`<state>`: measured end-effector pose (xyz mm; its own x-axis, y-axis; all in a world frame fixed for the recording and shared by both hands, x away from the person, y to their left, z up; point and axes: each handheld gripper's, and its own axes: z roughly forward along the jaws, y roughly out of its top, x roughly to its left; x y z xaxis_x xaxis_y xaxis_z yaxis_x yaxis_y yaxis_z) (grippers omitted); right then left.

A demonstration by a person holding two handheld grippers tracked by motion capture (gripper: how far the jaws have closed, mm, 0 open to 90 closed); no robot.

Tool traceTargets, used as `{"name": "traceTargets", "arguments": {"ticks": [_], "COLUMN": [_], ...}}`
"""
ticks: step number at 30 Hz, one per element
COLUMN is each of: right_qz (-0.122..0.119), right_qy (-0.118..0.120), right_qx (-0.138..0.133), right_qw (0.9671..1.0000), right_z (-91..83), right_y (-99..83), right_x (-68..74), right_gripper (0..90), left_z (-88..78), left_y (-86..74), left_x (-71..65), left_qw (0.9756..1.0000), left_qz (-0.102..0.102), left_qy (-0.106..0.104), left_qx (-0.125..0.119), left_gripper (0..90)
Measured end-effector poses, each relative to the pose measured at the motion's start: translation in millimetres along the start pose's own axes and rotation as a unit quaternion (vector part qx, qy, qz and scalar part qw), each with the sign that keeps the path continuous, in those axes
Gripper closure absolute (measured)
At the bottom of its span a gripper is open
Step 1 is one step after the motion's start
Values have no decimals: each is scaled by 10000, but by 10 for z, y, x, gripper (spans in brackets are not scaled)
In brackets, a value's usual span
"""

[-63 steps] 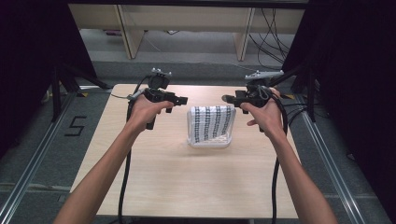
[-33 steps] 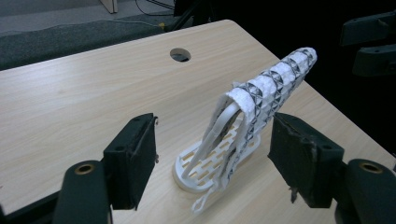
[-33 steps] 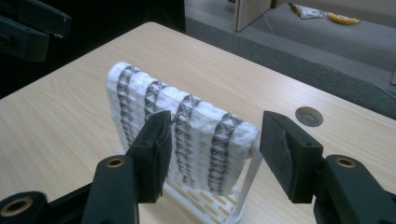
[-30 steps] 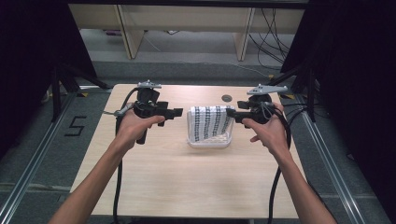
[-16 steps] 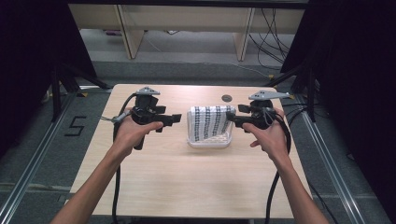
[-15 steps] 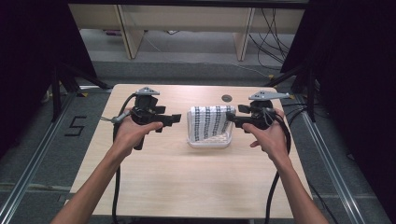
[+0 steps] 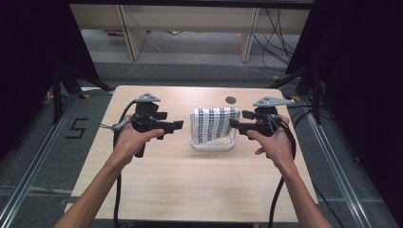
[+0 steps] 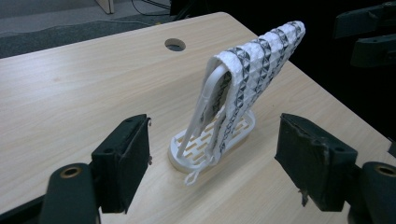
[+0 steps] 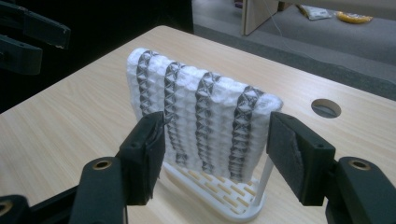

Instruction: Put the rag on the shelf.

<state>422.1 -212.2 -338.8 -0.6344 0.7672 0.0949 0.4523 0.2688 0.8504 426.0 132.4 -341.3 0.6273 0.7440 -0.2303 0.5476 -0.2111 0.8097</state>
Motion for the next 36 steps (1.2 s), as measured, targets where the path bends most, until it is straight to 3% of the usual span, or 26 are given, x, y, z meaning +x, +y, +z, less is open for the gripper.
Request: {"name": "traceTargets", "arguments": {"ticks": [4,5,9,10,14,18,19,21,22,23,24,26,27,30,31,33,36], "right_qz": [136,7,128,-5,119,45,127,12,106,-16,139,-29,124,38,14,124,-23], "right_qy": [10,-11,27,-8,63,108,104,87,97,94,103,115,86,119,157,162,214], "right_qx": [77,33,87,2,117,76,116,124,173,132,133,139,158,177,153,202,199], "right_qw": [9999,10000,9999,10000,9998,9999,9998,9999,9997,9999,9998,9998,9998,9998,9998,9996,9996], "right_z": [-8,-3,-8,10,2,19,8,-1,-11,-2,-6,-11,-20,-18,-9,-14,-12], "right_y": [-40,-45,-77,-91,-126,-166,-170,-181,-191,-198,-209,-223,-236,-273,-292,-320,-360], "right_x": [11,-9,-1,-15,6,9,23,19,39,25,55,35,63,62,59,78,54], "right_gripper": [382,382,381,381,381,380,380,379,378,378,378,378,378,378,378,376,370], "left_z": [14,21,9,8,-9,-19,-25,-37,-39,-52,-47,-54,-50,-60,-56,-70,-89], "left_y": [-39,-51,-79,-91,-119,-158,-166,-183,-192,-205,-217,-246,-260,-319,-340,-372,-426], "left_x": [13,9,31,29,29,18,20,19,17,23,13,5,-1,-2,-14,-16,-26], "left_qw": [10000,10000,10000,10000,10000,9998,9999,9999,9999,10000,9999,10000,9999,10000,10000,10000,10000], "left_qz": [-17,-79,-68,-70,-76,-162,-130,-101,-106,-43,-87,-74,-88,13,-35,33,10], "left_qy": [-12,12,-19,-24,-33,-49,-56,-42,-43,-46,-46,-29,-29,-48,-39,-42,-64], "left_qx": [17,-44,13,8,-14,-84,-63,-73,-94,-27,-59,-33,-59,41,8,47,-3], "left_gripper": [249,249,249,249,249,249,248,247,246,246,246,245,245,245,245,245,245]}}
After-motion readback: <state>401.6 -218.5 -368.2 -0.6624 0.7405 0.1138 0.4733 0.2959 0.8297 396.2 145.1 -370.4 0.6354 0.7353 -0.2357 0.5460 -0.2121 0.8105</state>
